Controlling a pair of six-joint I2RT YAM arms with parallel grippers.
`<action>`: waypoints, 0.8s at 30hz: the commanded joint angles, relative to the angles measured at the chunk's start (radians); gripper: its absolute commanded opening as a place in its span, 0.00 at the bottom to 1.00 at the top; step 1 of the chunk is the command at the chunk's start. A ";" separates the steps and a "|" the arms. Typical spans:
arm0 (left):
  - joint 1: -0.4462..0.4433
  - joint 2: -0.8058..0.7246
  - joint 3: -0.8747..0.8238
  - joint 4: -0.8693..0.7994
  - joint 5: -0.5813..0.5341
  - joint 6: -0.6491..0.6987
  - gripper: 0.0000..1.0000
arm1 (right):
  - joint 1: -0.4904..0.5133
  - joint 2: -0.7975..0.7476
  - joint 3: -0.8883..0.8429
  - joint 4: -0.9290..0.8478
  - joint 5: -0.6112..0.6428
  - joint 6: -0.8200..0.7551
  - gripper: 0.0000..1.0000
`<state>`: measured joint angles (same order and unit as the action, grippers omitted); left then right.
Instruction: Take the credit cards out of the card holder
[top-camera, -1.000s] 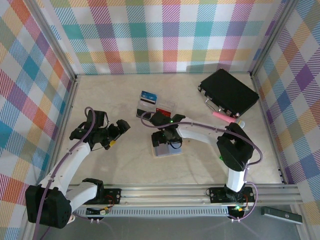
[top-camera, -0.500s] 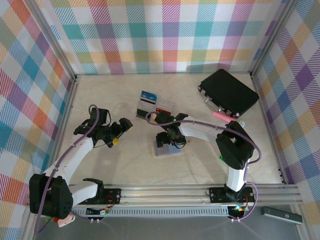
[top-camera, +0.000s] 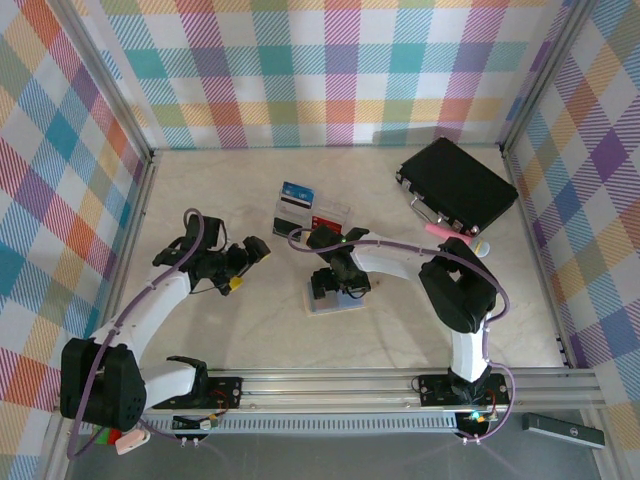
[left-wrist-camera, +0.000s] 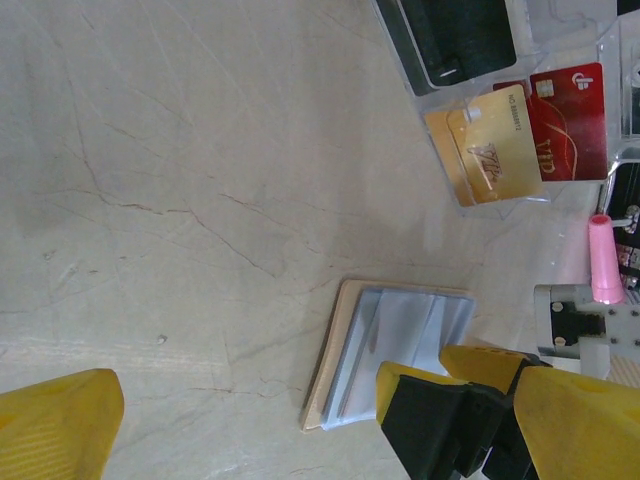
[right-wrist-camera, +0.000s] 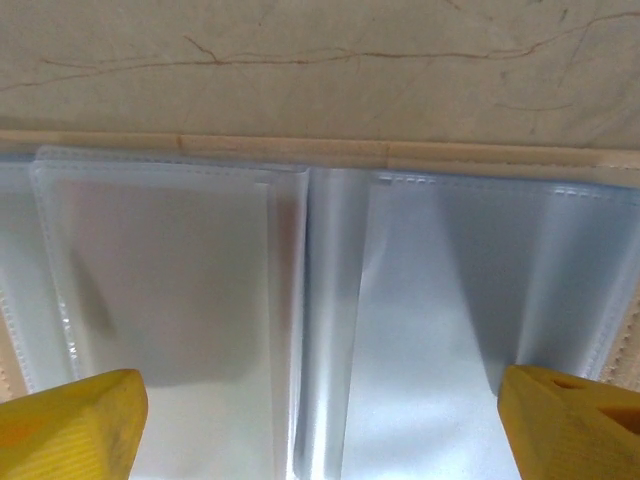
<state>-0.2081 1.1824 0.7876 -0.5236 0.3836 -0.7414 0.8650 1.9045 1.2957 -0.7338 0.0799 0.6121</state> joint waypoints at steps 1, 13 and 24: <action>-0.021 0.011 0.007 0.016 0.012 -0.013 1.00 | 0.005 0.029 0.022 -0.029 -0.023 -0.017 0.91; -0.105 0.078 0.004 0.049 0.014 -0.028 0.97 | 0.004 0.105 -0.008 -0.082 0.064 0.022 0.81; -0.221 0.191 0.007 0.162 0.049 -0.077 0.64 | -0.023 0.046 -0.090 0.012 0.018 0.040 0.56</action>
<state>-0.4049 1.3495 0.7876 -0.4126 0.4038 -0.7982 0.8547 1.9144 1.2758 -0.7361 0.1375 0.6399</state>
